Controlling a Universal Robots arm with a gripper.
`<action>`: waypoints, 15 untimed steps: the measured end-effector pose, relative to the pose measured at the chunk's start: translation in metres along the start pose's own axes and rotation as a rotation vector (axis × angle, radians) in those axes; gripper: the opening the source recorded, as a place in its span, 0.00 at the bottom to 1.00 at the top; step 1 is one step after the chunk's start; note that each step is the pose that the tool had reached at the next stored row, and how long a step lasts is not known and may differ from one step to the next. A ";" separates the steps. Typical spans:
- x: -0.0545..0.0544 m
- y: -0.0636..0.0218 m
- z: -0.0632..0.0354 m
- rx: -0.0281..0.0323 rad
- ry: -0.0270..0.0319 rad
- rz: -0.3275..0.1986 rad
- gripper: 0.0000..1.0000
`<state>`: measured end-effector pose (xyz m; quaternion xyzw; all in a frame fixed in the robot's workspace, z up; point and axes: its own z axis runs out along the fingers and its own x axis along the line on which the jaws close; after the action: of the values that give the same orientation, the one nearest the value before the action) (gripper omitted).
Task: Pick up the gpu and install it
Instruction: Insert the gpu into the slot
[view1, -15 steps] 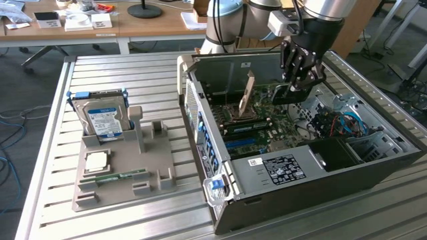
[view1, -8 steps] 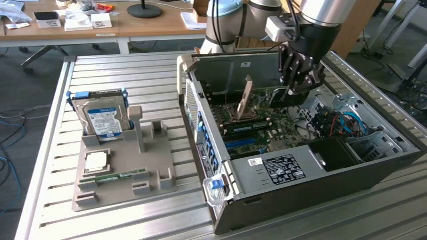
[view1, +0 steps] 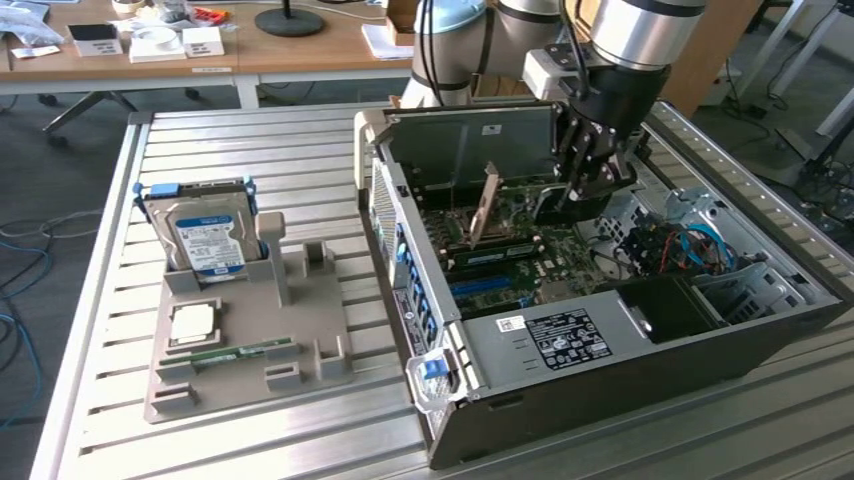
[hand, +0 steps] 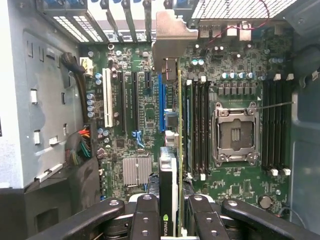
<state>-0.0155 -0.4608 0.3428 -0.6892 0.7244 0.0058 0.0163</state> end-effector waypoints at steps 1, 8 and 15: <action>0.000 0.0000 0.0000 -0.0001 0.0002 0.000 0.27; 0.000 0.0027 0.0020 0.0000 0.0000 0.000 0.27; -0.001 0.0042 0.0037 -0.0001 0.0001 0.000 0.27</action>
<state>-0.0196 -0.4598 0.3391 -0.6892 0.7244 0.0058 0.0162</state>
